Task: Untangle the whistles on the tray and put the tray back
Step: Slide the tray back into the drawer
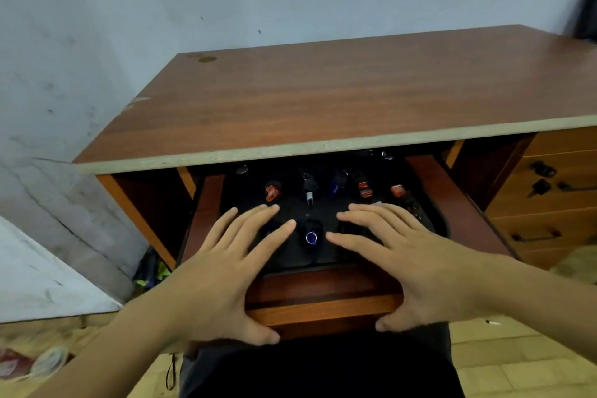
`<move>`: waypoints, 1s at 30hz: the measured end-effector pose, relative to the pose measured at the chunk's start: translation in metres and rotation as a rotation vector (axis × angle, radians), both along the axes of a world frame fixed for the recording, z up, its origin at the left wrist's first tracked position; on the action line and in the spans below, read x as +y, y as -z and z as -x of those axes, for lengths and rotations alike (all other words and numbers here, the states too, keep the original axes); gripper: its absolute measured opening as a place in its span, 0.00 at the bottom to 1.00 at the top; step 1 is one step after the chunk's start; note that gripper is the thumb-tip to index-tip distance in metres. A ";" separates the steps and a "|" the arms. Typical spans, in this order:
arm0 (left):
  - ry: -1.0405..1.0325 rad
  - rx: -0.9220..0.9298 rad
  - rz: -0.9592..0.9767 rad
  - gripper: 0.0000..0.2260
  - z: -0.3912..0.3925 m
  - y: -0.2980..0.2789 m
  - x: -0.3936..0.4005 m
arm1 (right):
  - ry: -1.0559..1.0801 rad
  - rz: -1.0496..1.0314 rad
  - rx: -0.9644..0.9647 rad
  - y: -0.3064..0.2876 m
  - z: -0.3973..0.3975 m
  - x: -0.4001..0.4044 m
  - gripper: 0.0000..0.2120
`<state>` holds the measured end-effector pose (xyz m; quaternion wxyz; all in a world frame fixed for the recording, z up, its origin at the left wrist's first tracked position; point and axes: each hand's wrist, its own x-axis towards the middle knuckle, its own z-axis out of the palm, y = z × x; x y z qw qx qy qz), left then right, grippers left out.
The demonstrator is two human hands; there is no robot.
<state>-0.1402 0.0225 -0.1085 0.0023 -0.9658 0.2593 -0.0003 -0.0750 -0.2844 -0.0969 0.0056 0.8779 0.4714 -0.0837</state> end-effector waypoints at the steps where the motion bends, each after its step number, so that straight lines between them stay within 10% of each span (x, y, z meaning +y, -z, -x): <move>1: 0.004 -0.032 -0.006 0.57 -0.004 0.001 0.001 | 0.006 0.004 -0.028 0.000 -0.004 0.000 0.54; 17: -0.352 -0.369 -0.117 0.59 -0.099 -0.003 0.011 | 0.236 0.052 -0.624 -0.008 -0.101 0.039 0.67; 30: -0.476 -0.587 -0.098 0.42 -0.140 0.010 -0.001 | 0.343 -0.162 -0.673 0.008 -0.139 0.060 0.48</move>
